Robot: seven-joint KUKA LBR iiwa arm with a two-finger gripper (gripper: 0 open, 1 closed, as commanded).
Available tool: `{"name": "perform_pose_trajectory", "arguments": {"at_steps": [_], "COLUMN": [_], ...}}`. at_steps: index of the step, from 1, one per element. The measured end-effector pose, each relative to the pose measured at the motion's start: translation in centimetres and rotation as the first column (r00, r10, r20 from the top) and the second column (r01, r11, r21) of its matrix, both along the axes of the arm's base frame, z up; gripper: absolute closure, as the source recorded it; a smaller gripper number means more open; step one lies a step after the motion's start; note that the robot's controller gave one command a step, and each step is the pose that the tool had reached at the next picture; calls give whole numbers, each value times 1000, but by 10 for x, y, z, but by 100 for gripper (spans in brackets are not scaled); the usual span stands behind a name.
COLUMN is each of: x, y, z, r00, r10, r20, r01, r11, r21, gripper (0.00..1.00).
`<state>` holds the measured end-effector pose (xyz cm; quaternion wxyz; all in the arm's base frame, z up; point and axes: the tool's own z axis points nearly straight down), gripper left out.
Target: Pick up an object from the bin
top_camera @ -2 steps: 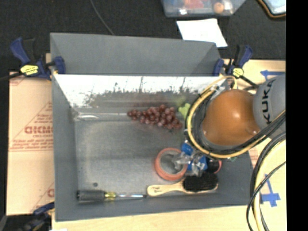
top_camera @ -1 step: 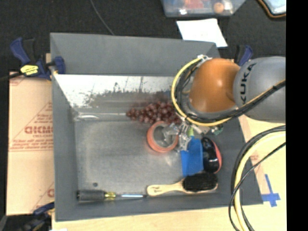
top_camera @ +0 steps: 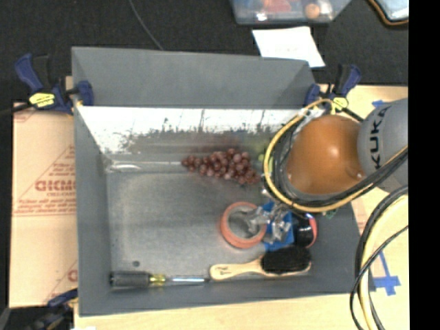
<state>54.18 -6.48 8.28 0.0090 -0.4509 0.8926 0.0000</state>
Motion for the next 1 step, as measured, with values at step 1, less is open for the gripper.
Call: {"name": "perform_pose_trajectory", "arguments": {"at_steps": [1], "x": [37], "y": [-13], "z": [-10], "r00": [997], "r10": [79], "r20": [12], "r01": [-79], "r11": [997], "r21": [4], "gripper": [100]}}
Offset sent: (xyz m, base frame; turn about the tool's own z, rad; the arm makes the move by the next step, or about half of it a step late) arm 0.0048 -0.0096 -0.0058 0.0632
